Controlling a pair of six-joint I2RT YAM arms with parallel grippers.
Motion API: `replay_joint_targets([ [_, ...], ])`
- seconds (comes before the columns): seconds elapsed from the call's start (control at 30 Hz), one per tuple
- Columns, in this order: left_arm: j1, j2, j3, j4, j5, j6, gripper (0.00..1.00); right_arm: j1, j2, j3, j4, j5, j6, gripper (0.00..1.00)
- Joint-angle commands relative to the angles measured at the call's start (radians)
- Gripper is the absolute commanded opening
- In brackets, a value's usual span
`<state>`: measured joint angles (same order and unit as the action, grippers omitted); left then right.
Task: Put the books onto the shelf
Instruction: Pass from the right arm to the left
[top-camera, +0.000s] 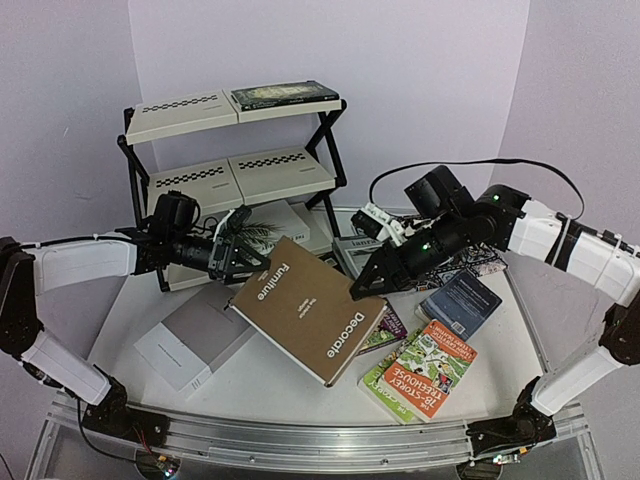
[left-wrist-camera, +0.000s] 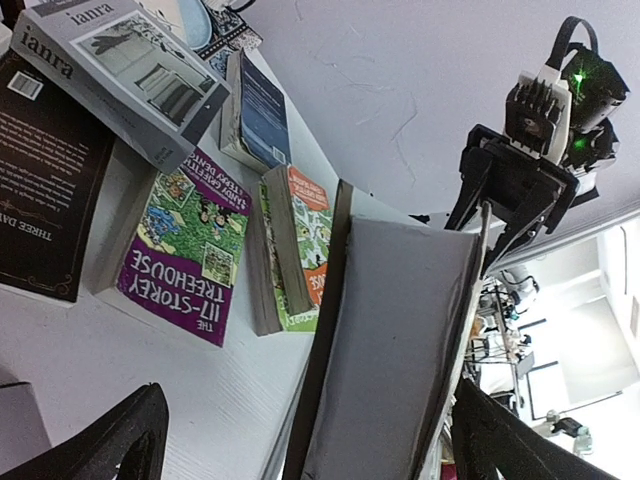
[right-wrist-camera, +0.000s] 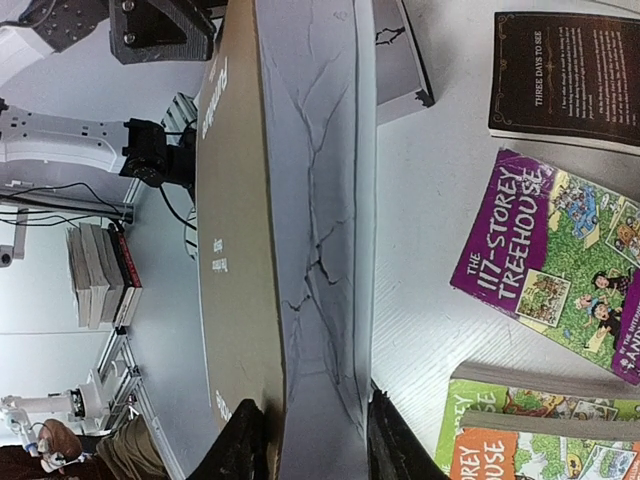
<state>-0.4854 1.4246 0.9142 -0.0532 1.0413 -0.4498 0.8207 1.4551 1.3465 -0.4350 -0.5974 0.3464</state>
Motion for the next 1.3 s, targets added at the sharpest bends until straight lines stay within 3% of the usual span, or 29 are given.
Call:
replay_joint_targets([
  [0.0,0.001,-0.018,0.028,0.032,0.085,-0.083,1.0,0.003,-0.024,0.047,0.03,-0.056,-0.041,0.23],
  [0.23,0.001,-0.02,0.014,0.04,0.146,-0.153,0.96,0.003,-0.029,0.05,0.064,-0.03,-0.057,0.24],
  [0.67,0.001,-0.091,-0.023,0.043,0.171,-0.192,0.49,-0.013,0.058,0.106,0.064,0.043,-0.096,0.3],
  [0.7,0.001,-0.096,-0.026,0.044,0.167,-0.195,0.48,-0.017,0.065,0.114,0.063,0.051,-0.096,0.32],
  [0.73,0.001,-0.097,-0.027,0.044,0.159,-0.199,0.47,-0.019,0.075,0.12,0.061,0.057,-0.095,0.41],
  [0.77,0.001,-0.101,-0.026,0.044,0.147,-0.204,0.46,-0.021,0.082,0.124,0.059,0.071,-0.094,0.6],
  [0.8,0.001,-0.103,-0.026,0.044,0.13,-0.211,0.45,-0.022,0.086,0.128,0.056,0.094,-0.092,0.72],
  [0.9,0.001,-0.112,-0.025,0.044,0.068,-0.239,0.39,-0.027,0.089,0.129,0.048,0.184,-0.084,0.87],
  [1.13,0.001,-0.132,-0.039,0.044,-0.102,-0.339,0.34,-0.028,0.063,0.124,0.041,0.317,-0.05,0.98],
  [1.27,0.001,-0.173,-0.067,0.04,-0.274,-0.442,0.35,-0.021,0.024,0.103,0.041,0.396,-0.039,0.98],
])
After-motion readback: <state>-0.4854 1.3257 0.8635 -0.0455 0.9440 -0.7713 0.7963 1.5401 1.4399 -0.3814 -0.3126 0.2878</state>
